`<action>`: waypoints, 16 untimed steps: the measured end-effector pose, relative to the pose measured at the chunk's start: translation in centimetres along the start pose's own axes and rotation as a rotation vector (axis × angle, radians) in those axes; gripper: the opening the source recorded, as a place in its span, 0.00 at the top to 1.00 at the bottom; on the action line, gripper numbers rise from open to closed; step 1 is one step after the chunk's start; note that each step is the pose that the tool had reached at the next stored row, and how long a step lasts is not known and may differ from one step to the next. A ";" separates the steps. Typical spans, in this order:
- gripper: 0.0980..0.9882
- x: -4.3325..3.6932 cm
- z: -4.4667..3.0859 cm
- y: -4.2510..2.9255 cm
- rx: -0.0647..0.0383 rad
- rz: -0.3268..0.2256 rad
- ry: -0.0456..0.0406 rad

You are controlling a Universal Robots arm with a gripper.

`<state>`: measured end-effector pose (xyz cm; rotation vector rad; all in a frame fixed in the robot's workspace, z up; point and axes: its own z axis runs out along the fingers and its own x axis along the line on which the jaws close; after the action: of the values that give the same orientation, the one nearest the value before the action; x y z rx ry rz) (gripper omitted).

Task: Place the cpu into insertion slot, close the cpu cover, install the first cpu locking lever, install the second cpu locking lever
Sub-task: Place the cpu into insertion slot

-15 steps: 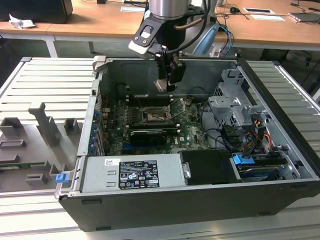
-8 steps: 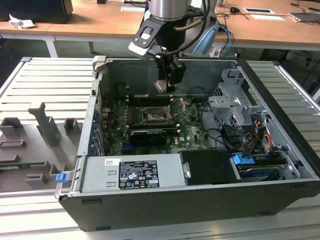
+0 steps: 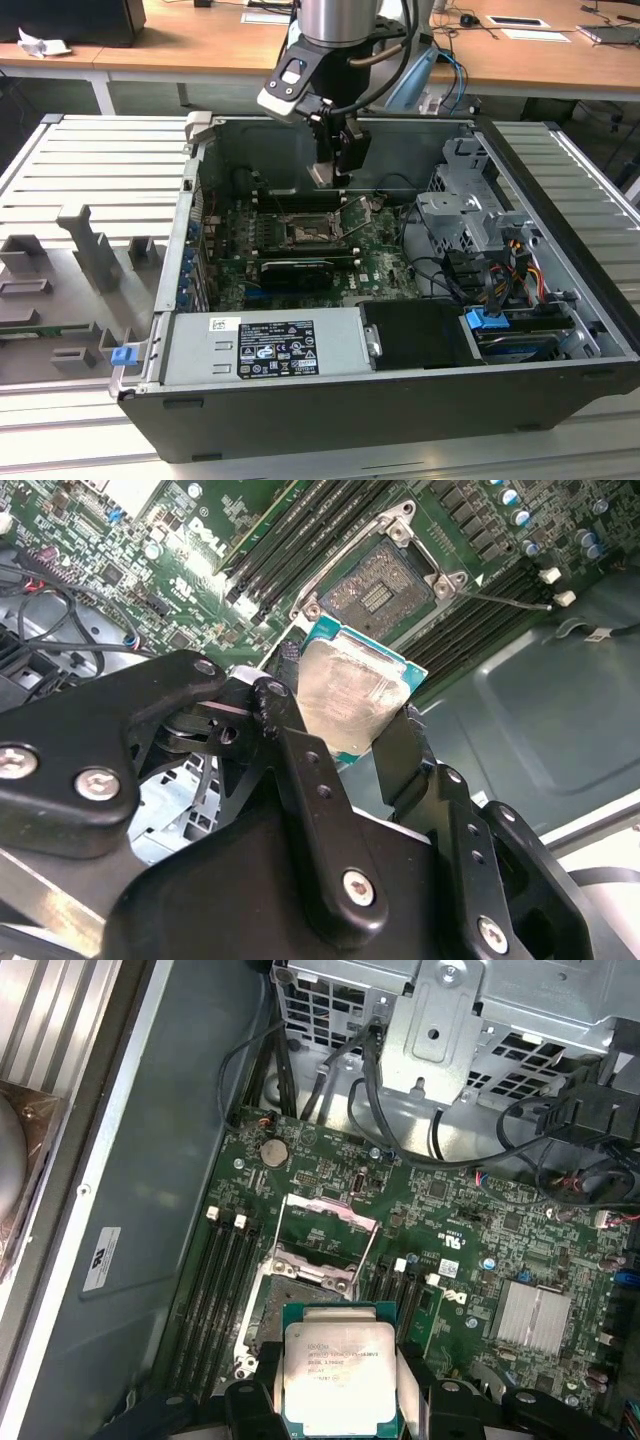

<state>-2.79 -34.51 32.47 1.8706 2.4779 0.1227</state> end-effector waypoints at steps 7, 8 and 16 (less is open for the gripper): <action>0.51 -0.01 0.33 -0.03 0.000 0.001 -0.0001; 0.51 -0.01 0.36 -0.03 0.000 0.001 0.0000; 0.51 -0.01 0.69 -0.06 0.000 0.002 -0.0001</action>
<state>-2.79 -34.51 31.78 1.8728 2.4763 0.1226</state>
